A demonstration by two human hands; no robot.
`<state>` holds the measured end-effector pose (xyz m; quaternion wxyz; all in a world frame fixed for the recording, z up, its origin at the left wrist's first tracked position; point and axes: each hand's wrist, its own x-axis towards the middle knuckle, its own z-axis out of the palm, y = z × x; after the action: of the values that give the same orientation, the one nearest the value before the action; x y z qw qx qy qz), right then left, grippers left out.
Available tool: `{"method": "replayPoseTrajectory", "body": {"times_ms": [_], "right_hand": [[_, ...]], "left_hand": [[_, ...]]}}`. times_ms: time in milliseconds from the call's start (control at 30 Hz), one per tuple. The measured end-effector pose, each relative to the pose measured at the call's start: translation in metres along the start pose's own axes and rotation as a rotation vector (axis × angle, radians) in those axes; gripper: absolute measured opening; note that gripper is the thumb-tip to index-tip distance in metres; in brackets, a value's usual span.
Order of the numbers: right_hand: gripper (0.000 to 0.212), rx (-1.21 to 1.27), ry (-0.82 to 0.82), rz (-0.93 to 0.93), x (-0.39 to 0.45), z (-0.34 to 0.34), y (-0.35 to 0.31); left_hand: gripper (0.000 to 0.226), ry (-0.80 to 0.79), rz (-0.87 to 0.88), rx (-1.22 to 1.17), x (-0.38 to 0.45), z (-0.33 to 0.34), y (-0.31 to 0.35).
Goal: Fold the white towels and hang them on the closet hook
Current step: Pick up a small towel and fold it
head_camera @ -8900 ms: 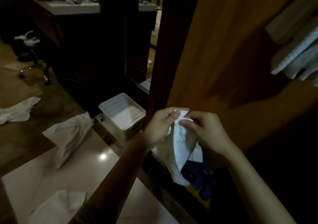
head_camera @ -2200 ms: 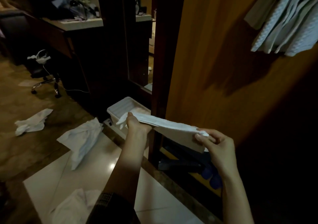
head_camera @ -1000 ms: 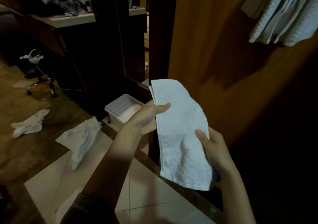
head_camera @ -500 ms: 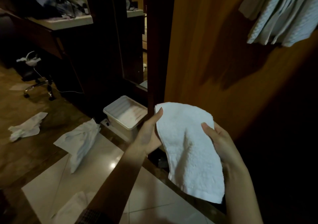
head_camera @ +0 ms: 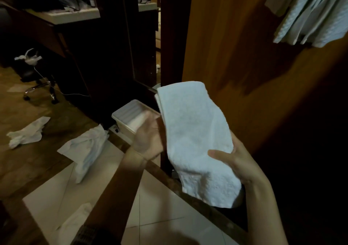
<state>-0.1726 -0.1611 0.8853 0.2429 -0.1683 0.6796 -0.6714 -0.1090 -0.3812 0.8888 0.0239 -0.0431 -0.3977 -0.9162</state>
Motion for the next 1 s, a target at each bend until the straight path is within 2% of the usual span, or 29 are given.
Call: {"method": "replayPoseTrajectory", "body": {"times_ms": [67, 167, 200, 233, 267, 300, 367, 400, 467, 500, 567, 633, 700, 767, 800, 900, 1000], "right_hand": [[0.073, 0.04, -0.097, 0.04, -0.005, -0.006, -0.002], [0.068, 0.107, -0.295, 0.116, -0.013, -0.009, -0.003], [0.068, 0.105, -0.326, 0.132, -0.015, -0.009, -0.003], [0.068, 0.099, -0.337, 0.142, -0.016, -0.009, -0.002], [0.068, 0.101, -0.336, 0.154, -0.016, -0.009, 0.0], [0.068, 0.104, -0.335, 0.166, -0.016, -0.009, 0.002], [0.067, 0.092, -0.357, 0.186, -0.015, -0.01, 0.008], [0.066, 0.096, -0.377, 0.201, -0.013, -0.013, 0.012], [0.069, 0.154, -0.422, 0.255, -0.01, -0.02, 0.023], [0.073, 0.195, -0.448, 0.292, -0.01, -0.023, 0.03], [0.075, 0.307, -0.511, 0.335, -0.012, -0.027, 0.053], [0.059, 0.488, -0.554, 0.243, -0.019, -0.021, 0.083], [0.056, 0.666, -0.51, 0.212, -0.024, -0.007, 0.108], [0.074, 0.96, -0.422, 0.207, -0.02, 0.01, 0.121], [0.077, 1.088, -0.386, 0.129, -0.018, 0.02, 0.123], [0.076, 1.272, -0.115, -0.013, -0.01, 0.043, 0.113], [0.07, 1.317, -0.087, 0.021, 0.002, 0.046, 0.097]], "left_hand": [[0.077, 0.014, -0.019, -0.154, -0.001, -0.008, 0.014], [0.092, -0.121, -0.073, -0.051, 0.009, -0.014, 0.034], [0.093, -0.133, -0.025, 0.047, 0.01, -0.016, 0.04], [0.089, -0.226, -0.061, 0.05, 0.011, -0.019, 0.041], [0.081, -0.331, -0.195, 0.027, 0.016, -0.026, 0.042], [0.069, -0.306, -0.321, 0.165, 0.02, -0.032, 0.047], [0.061, -0.04, -0.412, 0.708, 0.024, -0.042, 0.057], [0.061, -0.053, -0.511, 0.839, 0.024, -0.043, 0.061], [0.055, -0.168, -0.61, 0.894, 0.027, -0.035, 0.068], [0.054, -0.17, -0.607, 0.884, 0.028, -0.027, 0.072], [0.048, -0.126, -0.549, 0.851, 0.031, -0.014, 0.078], [0.039, -0.065, -0.483, 0.86, 0.033, -0.004, 0.085], [0.04, -0.029, -0.461, 0.864, 0.036, 0.007, 0.093], [0.038, 0.011, -0.42, 0.807, 0.039, 0.015, 0.099], [0.034, 0.031, -0.385, 0.754, 0.04, 0.018, 0.102], [0.018, 0.133, -0.262, 0.552, 0.043, 0.023, 0.112], [0.011, 0.274, -0.175, 0.44, 0.045, 0.022, 0.117]]}}
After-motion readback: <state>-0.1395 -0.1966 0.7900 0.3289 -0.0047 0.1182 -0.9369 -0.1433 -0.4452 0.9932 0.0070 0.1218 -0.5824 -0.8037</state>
